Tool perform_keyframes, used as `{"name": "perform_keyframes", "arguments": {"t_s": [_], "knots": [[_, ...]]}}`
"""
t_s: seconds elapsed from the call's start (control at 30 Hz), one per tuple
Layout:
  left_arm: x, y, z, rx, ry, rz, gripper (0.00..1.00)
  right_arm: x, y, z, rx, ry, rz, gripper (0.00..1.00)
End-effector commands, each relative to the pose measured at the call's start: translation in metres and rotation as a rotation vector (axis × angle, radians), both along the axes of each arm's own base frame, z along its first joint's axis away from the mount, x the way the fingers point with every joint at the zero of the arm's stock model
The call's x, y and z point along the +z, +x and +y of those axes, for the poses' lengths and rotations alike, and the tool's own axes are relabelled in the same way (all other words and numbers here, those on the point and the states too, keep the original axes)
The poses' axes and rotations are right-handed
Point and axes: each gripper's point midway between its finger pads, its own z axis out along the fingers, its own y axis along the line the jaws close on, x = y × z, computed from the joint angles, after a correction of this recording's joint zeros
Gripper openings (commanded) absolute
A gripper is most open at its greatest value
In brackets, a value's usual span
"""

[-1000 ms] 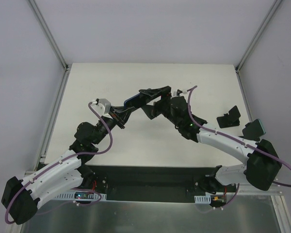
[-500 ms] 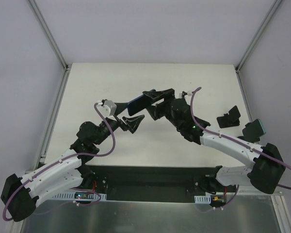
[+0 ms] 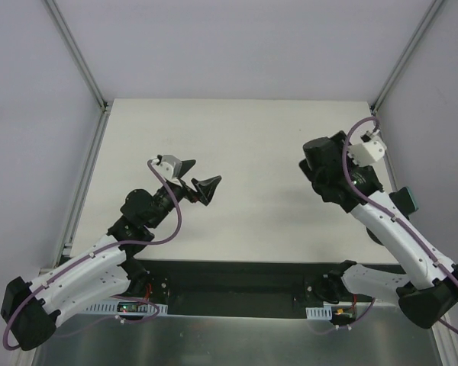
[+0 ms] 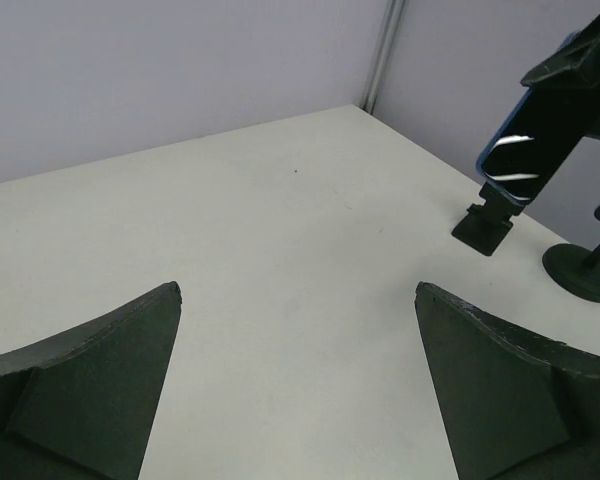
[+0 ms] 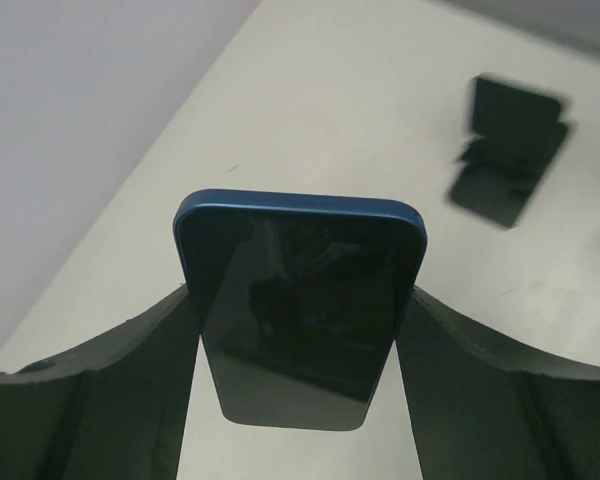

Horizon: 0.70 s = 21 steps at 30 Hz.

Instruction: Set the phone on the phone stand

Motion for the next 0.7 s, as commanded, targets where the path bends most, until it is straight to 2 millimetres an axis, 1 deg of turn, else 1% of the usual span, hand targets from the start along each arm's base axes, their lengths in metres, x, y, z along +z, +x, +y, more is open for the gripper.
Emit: {"name": "perform_keyframes", "arguments": {"t_s": [0.0, 0.07, 0.17, 0.27, 0.3, 0.37, 0.47, 0.6, 0.67], "knots": [[0.021, 0.0, -0.004, -0.014, -0.023, -0.04, 0.98, -0.014, -0.023, -0.097, -0.263, -0.268, 0.149, 0.01], [0.019, -0.001, -0.007, -0.028, -0.018, -0.038, 0.98, -0.018, -0.025, -0.118, -0.336, -0.285, 0.176, 0.01], [0.015, 0.0, -0.01, -0.038, -0.004, -0.041, 0.98, -0.022, -0.024, -0.138, -0.418, -0.315, 0.209, 0.01], [0.011, 0.002, -0.012, -0.039, 0.014, -0.044, 0.98, -0.028, -0.017, -0.151, -0.481, -0.334, 0.229, 0.01], [0.007, 0.004, -0.014, -0.041, 0.027, -0.039, 0.98, -0.031, -0.011, -0.154, -0.496, -0.343, 0.241, 0.01], [0.004, 0.005, -0.016, -0.045, 0.039, -0.039, 0.98, -0.03, -0.008, -0.163, -0.54, -0.357, 0.246, 0.01], [0.0, 0.007, -0.018, -0.051, 0.05, -0.044, 0.98, -0.038, -0.005, -0.175, -0.588, -0.358, 0.275, 0.01], [-0.008, 0.01, -0.022, -0.052, 0.054, -0.03, 0.98, -0.051, 0.005, -0.185, -0.609, -0.358, 0.303, 0.01], [-0.015, 0.009, -0.028, -0.081, 0.065, -0.014, 0.98, -0.057, 0.01, -0.19, -0.619, -0.361, 0.301, 0.01]]}}
